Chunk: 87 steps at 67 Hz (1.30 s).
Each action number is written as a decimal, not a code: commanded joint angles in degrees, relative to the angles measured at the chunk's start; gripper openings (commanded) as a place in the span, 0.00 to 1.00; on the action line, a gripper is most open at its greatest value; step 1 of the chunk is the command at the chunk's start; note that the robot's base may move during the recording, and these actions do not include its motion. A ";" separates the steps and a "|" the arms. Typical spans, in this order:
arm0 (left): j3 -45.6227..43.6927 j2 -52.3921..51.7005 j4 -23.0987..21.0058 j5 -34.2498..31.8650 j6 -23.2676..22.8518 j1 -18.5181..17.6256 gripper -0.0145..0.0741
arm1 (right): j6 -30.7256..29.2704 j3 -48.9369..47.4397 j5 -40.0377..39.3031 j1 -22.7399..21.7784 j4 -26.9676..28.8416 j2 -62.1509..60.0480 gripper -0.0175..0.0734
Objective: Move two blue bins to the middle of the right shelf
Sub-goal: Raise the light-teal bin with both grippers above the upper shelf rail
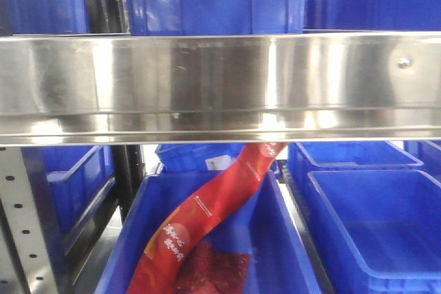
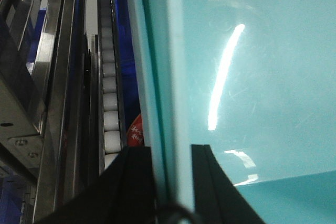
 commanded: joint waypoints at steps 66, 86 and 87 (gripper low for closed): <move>-0.91 6.93 0.68 -8.80 1.26 -0.25 0.04 | 9.50 2.34 -1.23 -0.34 -7.19 1.29 0.01; -0.91 15.39 2.03 -8.45 0.34 -0.25 0.04 | 12.56 10.44 -12.73 -0.34 -8.33 5.33 0.01; -0.91 15.51 2.03 -8.48 0.09 -0.25 0.04 | 12.56 10.44 -12.90 -0.34 -8.33 5.69 0.01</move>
